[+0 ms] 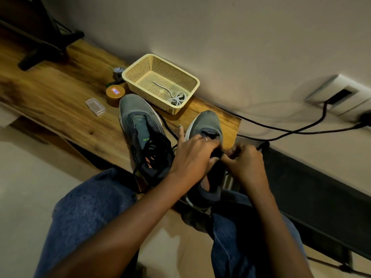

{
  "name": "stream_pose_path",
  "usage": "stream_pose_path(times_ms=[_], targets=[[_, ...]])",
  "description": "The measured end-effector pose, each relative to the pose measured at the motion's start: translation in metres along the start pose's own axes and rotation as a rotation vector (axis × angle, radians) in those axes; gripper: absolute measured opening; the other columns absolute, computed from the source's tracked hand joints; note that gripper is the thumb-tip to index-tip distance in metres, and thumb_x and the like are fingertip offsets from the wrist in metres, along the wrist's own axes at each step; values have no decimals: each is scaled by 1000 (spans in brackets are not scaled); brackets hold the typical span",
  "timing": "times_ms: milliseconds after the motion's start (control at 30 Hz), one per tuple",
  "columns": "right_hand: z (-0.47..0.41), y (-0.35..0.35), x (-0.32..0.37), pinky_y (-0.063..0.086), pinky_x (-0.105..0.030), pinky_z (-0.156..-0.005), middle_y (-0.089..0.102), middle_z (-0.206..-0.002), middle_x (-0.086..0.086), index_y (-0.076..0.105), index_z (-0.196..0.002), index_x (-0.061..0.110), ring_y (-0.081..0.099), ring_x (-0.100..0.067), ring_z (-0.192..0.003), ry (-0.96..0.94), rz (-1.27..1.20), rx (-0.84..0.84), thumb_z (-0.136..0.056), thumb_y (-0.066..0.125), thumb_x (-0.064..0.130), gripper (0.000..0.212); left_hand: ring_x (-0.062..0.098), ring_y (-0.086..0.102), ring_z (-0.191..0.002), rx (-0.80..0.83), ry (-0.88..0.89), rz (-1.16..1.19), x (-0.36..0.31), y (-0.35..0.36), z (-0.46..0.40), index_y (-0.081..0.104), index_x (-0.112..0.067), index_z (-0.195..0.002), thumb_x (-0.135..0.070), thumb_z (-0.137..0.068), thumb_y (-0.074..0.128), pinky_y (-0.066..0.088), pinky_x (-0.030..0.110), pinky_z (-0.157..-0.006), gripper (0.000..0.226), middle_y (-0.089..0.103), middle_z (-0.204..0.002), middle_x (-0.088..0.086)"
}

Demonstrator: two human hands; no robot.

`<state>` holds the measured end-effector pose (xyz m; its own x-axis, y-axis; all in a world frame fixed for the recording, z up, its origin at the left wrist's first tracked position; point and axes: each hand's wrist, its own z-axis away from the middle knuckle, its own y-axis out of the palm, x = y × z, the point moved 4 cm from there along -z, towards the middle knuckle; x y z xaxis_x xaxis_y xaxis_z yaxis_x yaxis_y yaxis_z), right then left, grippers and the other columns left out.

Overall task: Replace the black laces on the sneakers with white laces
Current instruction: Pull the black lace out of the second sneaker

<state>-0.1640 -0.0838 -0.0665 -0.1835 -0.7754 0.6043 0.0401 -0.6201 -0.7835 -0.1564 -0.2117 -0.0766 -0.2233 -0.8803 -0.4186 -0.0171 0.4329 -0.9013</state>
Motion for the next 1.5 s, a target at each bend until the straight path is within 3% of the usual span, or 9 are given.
stream_pose_path(times_ms=[167, 367, 600, 800, 1000, 1200, 1300, 1367, 1500], targets=[[0, 0, -1, 57, -41, -71, 66, -72, -9, 60, -75, 4, 66, -23, -71, 25, -26, 3, -80, 69, 11, 12, 18, 64, -84, -171, 48, -15, -2, -6, -2, 72, -25, -93, -32, -90, 63, -2, 56, -115, 12, 69, -78, -1], [-1, -2, -1, 55, -39, -69, 65, -73, -9, 59, -76, 3, 65, -24, -72, 30, -25, -29, -81, 68, 11, 12, 17, 62, -59, -448, -63, 184, 8, -12, 1, 65, -13, -90, -20, -88, 66, 30, 59, -109, 8, 66, -64, 1], [0, -2, -2, 55, -45, -74, 64, -72, -7, 60, -76, 6, 65, -24, -72, 8, 4, -16, -81, 68, 13, 12, 17, 52, -116, 9, 55, 65, 6, 7, -6, 51, -34, -129, -34, -85, 65, 12, 46, -116, 46, 65, -117, -6], [1, -2, 0, 55, -45, -71, 64, -72, -8, 59, -75, 6, 64, -24, -70, -19, 15, -21, -80, 68, 13, 13, 18, 57, -110, -61, 168, -6, 5, 2, -5, 64, -33, -120, -28, -84, 68, 2, 48, -116, 36, 67, -112, -5], [0, -2, -1, 51, -38, -66, 63, -71, -7, 59, -73, 6, 63, -23, -70, -8, 23, -25, -79, 68, 12, 13, 24, 65, -78, -215, 301, 33, 0, -4, -2, 74, -15, -85, -9, -62, 80, 22, 59, -108, 25, 72, -83, 1], [0, -1, -3, 56, -46, -71, 65, -74, -11, 58, -76, 5, 66, -26, -73, 13, -33, -14, -80, 67, 11, 12, 25, 61, -66, -215, 120, 278, 4, 0, -3, 58, -10, -95, -5, -84, 61, 10, 47, -117, 13, 62, -68, 4], [-1, -2, -3, 56, -45, -71, 65, -72, -10, 57, -75, 5, 66, -26, -73, 11, -27, -24, -79, 67, 10, 12, 28, 62, -71, -218, 0, 442, 5, 2, -3, 53, -8, -101, -13, -94, 54, 28, 43, -112, 9, 66, -77, 7], [-1, -2, -2, 56, -42, -69, 64, -72, -10, 57, -74, 5, 65, -26, -73, 4, -12, -28, -80, 67, 10, 12, 30, 62, -80, -174, -28, 457, 6, 5, -4, 53, -11, -106, -20, -96, 53, 45, 43, -91, 14, 67, -88, 9], [-2, -1, -3, 52, -38, -67, 64, -71, -9, 59, -76, 3, 64, -25, -71, -10, 28, -22, -80, 66, 10, 11, 18, 51, -104, 40, -2, 367, 9, 19, -6, 54, -22, -108, -24, -85, 68, 46, 34, -80, 28, 61, -107, -1]])
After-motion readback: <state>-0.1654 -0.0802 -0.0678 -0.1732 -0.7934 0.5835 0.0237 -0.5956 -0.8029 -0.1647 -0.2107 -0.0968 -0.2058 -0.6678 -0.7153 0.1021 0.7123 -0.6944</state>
